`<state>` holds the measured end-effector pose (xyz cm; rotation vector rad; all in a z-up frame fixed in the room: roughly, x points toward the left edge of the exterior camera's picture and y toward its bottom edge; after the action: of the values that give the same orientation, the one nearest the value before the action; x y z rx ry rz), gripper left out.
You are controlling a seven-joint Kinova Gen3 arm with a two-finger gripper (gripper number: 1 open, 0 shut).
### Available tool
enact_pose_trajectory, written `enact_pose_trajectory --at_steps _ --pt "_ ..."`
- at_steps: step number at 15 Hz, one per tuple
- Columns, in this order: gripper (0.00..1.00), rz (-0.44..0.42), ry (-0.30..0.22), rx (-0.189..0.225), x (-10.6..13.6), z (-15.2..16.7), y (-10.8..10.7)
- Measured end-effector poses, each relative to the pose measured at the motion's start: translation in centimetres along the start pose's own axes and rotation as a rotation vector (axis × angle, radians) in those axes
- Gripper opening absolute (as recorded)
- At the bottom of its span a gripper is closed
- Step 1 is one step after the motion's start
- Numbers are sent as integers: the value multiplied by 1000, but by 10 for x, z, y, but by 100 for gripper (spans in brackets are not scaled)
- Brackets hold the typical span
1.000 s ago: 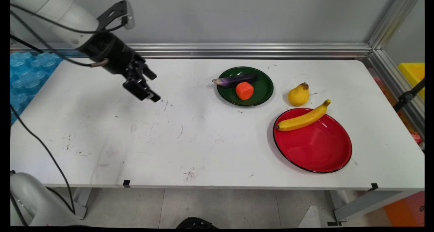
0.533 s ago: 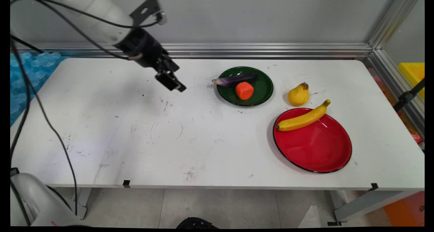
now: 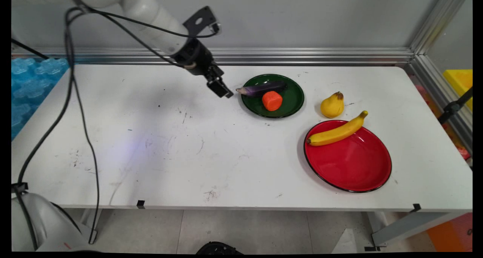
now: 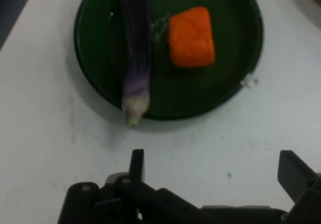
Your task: Pick up the eggplant from the green plate
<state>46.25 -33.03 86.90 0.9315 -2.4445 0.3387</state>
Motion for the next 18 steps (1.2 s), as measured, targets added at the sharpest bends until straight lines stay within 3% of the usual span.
enact_pose_trajectory --at_steps 11,18 --pt "100 41 11 46 40 97 -29" --pt "100 132 -12 35 58 149 -43"
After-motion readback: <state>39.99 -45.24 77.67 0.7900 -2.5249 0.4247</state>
